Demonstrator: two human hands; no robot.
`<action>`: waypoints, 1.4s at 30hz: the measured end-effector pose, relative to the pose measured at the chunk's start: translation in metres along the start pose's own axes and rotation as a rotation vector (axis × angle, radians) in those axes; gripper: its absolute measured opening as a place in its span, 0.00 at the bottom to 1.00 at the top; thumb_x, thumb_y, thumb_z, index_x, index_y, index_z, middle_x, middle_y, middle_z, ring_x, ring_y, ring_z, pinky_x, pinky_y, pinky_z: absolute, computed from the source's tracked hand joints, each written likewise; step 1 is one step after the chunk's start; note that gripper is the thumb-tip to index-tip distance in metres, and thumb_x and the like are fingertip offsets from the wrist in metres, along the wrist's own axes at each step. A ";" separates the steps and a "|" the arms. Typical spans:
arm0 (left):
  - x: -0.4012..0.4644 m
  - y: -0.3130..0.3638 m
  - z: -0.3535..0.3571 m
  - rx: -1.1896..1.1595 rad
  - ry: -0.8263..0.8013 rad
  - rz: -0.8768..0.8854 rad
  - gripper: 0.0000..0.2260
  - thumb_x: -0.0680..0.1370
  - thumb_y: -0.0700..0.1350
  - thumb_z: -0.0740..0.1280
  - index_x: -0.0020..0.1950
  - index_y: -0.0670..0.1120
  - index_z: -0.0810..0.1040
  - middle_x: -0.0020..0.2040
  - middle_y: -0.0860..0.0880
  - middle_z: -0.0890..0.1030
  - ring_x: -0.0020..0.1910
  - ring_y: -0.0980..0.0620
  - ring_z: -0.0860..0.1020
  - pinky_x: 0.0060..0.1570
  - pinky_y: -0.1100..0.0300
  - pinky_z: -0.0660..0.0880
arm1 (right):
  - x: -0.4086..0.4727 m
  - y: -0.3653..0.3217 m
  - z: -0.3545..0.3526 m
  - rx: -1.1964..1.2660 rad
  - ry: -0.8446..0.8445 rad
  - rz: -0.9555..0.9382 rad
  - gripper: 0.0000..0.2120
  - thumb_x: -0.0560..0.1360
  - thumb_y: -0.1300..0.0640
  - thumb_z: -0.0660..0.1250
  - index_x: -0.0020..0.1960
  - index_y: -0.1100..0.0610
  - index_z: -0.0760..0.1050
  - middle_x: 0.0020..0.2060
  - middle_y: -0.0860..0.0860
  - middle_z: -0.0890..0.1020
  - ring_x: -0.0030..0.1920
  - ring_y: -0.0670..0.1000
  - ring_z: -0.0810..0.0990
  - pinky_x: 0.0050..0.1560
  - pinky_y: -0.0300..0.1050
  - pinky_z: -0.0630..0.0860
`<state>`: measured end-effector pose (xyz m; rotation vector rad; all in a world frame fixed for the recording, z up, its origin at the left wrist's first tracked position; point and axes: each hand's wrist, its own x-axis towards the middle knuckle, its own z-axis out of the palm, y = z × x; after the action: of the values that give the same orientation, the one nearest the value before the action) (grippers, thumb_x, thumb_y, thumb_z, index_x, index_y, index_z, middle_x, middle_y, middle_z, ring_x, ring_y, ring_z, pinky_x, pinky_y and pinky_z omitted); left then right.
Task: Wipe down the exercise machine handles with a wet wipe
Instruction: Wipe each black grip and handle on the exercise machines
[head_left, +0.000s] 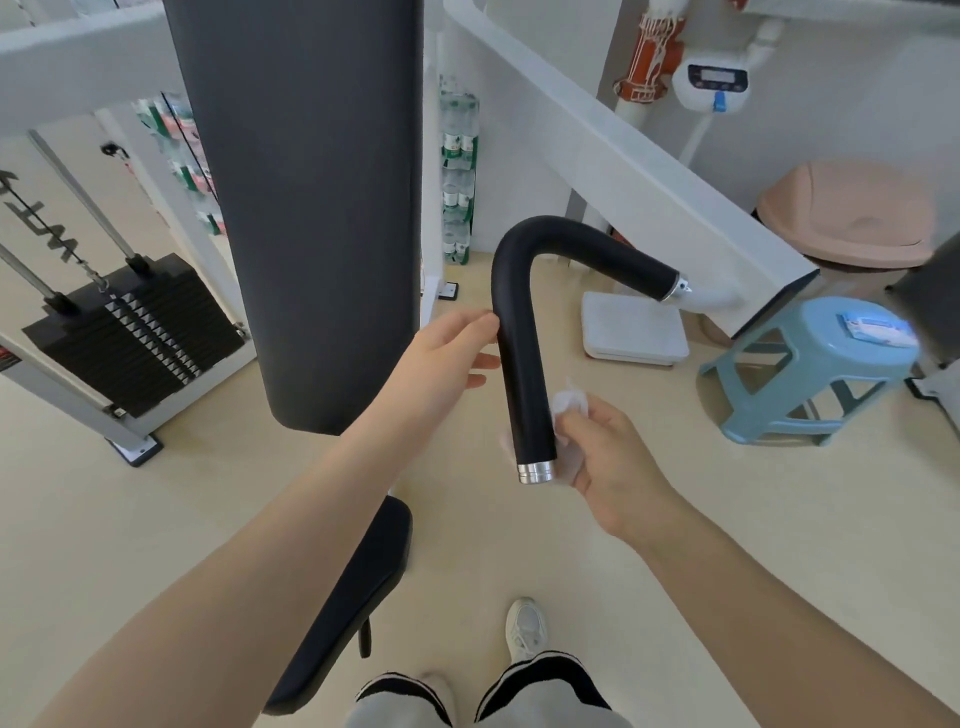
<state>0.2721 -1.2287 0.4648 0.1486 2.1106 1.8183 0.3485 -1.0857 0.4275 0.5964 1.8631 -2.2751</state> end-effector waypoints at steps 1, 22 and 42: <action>-0.001 -0.001 0.002 -0.014 -0.004 -0.011 0.12 0.80 0.51 0.57 0.58 0.50 0.77 0.50 0.53 0.81 0.51 0.53 0.80 0.53 0.57 0.76 | 0.006 -0.003 0.001 0.023 0.002 -0.006 0.09 0.77 0.68 0.55 0.54 0.63 0.73 0.47 0.62 0.81 0.46 0.59 0.81 0.41 0.48 0.79; -0.006 -0.003 -0.003 -0.144 0.078 -0.049 0.19 0.82 0.55 0.48 0.56 0.51 0.75 0.51 0.51 0.80 0.50 0.51 0.80 0.53 0.57 0.76 | 0.037 -0.041 0.007 -1.482 -0.243 -1.113 0.23 0.80 0.46 0.50 0.56 0.58 0.79 0.58 0.51 0.80 0.70 0.52 0.60 0.71 0.47 0.55; 0.027 0.031 0.017 -0.011 0.106 0.142 0.16 0.79 0.42 0.61 0.59 0.63 0.73 0.42 0.60 0.84 0.42 0.61 0.81 0.45 0.68 0.78 | 0.084 -0.074 -0.052 -1.280 0.627 -0.652 0.17 0.81 0.51 0.50 0.58 0.60 0.72 0.51 0.56 0.79 0.51 0.56 0.75 0.55 0.51 0.69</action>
<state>0.2481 -1.1993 0.4874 0.2081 2.2122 1.9583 0.2566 -1.0073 0.4542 0.4890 3.5387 -0.5322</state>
